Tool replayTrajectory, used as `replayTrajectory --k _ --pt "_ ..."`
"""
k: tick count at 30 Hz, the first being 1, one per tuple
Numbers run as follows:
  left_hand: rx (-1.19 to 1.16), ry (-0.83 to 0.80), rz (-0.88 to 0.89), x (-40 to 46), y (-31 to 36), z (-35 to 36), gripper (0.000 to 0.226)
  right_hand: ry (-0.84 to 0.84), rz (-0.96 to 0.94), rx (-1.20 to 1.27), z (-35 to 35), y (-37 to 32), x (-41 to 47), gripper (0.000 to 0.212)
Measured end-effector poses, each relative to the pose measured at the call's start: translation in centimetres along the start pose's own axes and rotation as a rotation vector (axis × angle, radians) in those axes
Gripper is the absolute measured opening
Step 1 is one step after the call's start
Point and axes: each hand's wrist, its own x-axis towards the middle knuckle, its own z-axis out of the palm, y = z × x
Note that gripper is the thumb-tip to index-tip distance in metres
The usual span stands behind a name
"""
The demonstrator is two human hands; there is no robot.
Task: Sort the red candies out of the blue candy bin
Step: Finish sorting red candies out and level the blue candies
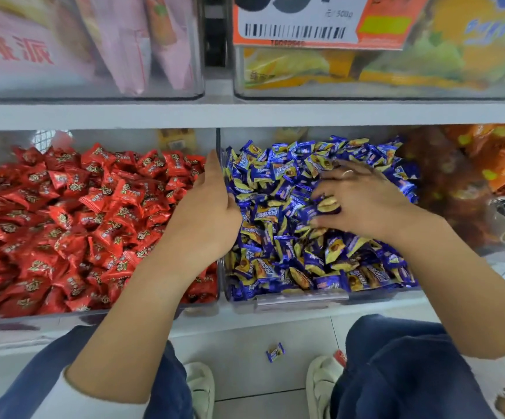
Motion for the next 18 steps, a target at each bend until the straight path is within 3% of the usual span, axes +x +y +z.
replayTrajectory --k 2,5,9,14,18 --pt "0.008 0.003 0.001 -0.1 0.1 0.0 0.070 0.024 -0.141 0.118 -0.3 -2.3 -0.9 0.059" --pt "0.033 0.002 -0.001 -0.2 0.2 0.0 0.070 -0.019 -0.439 0.316 0.6 -7.1 -1.5 0.046" --pt "0.046 0.007 -0.013 -0.1 0.2 0.0 0.069 -0.194 -0.609 0.277 2.8 -9.2 -0.6 0.035" --pt "0.035 0.018 -0.003 -0.1 -0.1 -0.1 0.066 -0.076 -0.550 -0.102 3.6 -7.0 1.2 0.032" --pt "0.022 0.000 0.001 -0.1 -0.1 -0.1 0.067 -0.078 -0.372 -0.068 2.1 -4.7 1.8 0.034"
